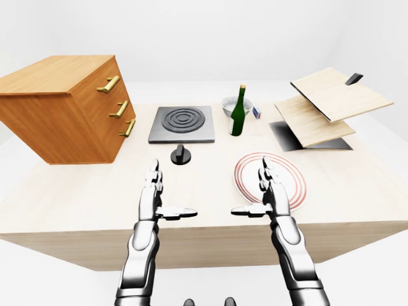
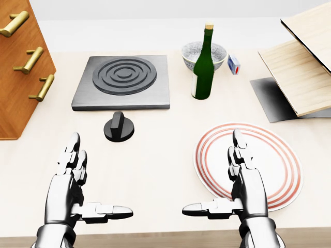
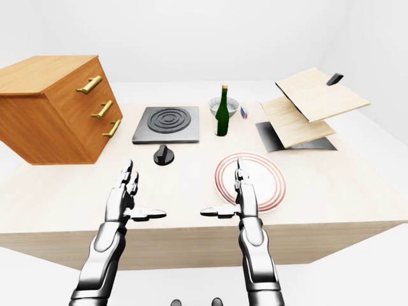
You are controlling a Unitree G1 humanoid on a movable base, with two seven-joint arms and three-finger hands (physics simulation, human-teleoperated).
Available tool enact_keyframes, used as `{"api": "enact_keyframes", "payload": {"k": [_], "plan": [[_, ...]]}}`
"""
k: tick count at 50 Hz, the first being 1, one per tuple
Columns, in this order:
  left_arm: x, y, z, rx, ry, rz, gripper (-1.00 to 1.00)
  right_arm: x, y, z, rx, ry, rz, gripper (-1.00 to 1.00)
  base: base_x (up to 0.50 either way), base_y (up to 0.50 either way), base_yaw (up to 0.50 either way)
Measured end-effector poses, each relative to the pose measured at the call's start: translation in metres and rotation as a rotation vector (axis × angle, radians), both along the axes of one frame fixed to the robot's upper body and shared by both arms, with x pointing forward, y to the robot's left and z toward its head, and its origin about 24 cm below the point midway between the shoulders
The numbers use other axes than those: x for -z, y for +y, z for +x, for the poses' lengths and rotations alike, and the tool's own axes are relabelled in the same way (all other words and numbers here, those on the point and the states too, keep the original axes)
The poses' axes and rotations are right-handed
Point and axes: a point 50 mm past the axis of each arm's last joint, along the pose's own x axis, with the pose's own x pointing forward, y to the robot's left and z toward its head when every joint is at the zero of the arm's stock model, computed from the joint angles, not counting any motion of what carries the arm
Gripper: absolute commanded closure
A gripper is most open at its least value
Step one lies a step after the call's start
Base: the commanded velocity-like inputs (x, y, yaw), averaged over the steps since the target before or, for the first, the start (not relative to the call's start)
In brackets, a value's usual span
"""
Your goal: Turn on the stove.
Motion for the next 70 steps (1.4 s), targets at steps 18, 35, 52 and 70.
{"api": "enact_keyframes", "payload": {"k": [18, 35, 52, 70], "plan": [[-0.0008, 0.0059, -0.0007, -0.001, -0.001, 0.001, -1.0, 0.0007, -0.0064, 0.0012, 0.009, 0.007, -0.007, -1.0, 0.0, 0.0, 0.0], [-0.0006, 0.0073, -0.0001, -0.002, 0.0, 0.004, -1.0, 0.0005, -0.0071, 0.0022, 0.01, 0.008, -0.007, -1.0, 0.0, 0.0, 0.0], [0.0004, 0.0074, 0.0007, -0.001, 0.002, 0.01, -1.0, 0.0007, -0.0071, 0.0027, 0.011, 0.009, -0.007, -1.0, 0.0, 0.0, 0.0], [0.0014, 0.0077, -0.0001, -0.002, 0.004, 0.011, -1.0, 0.0015, -0.0018, 0.0017, -0.028, 0.024, -0.001, -1.0, 0.18, 0.0, 0.0]]}}
